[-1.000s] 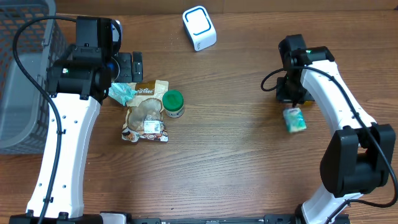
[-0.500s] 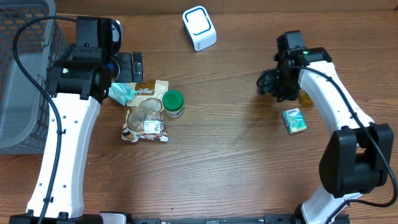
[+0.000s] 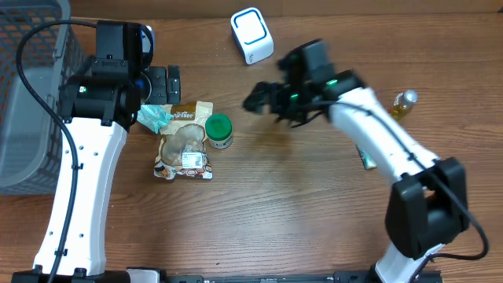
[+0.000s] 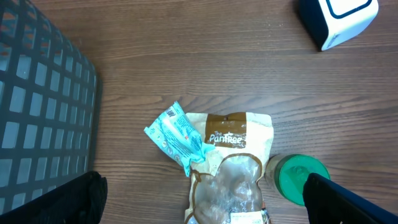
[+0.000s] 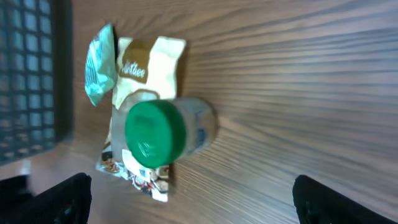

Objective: Scan the item barcode
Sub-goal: 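Reach the right gripper over to the green-lid jar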

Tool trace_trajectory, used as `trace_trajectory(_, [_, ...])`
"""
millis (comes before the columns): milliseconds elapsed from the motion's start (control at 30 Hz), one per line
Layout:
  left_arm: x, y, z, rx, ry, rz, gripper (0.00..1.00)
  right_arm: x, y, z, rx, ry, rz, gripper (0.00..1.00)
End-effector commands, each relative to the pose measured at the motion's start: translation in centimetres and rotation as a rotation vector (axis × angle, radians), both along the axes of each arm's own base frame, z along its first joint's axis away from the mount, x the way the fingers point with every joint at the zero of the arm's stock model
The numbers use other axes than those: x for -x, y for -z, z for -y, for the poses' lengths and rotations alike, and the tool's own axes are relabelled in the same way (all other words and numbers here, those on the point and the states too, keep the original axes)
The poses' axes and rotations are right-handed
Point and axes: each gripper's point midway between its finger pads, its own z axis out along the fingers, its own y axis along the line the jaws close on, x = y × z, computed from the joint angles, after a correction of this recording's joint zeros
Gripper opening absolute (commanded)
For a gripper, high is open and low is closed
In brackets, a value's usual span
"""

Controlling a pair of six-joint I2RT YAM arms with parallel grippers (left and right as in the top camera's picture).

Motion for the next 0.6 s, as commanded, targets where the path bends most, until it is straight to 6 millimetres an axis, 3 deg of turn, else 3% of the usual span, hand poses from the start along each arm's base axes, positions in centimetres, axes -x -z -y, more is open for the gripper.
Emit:
trace_trajectory(0, [-0.2,-0.3,-0.1,-0.012,0.007,0.006,1.0,0.0,0.6,-1.2,0.171,0.103,0.112,1.0])
trace_trajectory(167, [-0.2,-0.3,-0.1,-0.012,0.007,0.006,0.99,-0.2,-0.2,-2.7,0.326,0.15,0.307,1.0])
trace_trajectory(367, [-0.2,-0.3,-0.1,-0.012,0.007,0.006,1.0,-0.4,-1.0,-5.0,0.311,0.148,0.397,1.0])
trace_trajectory(567, [-0.2,-0.3,-0.1,-0.012,0.007,0.006,1.0,-0.6,1.2,-6.9,0.282,0.109,0.385,1.0])
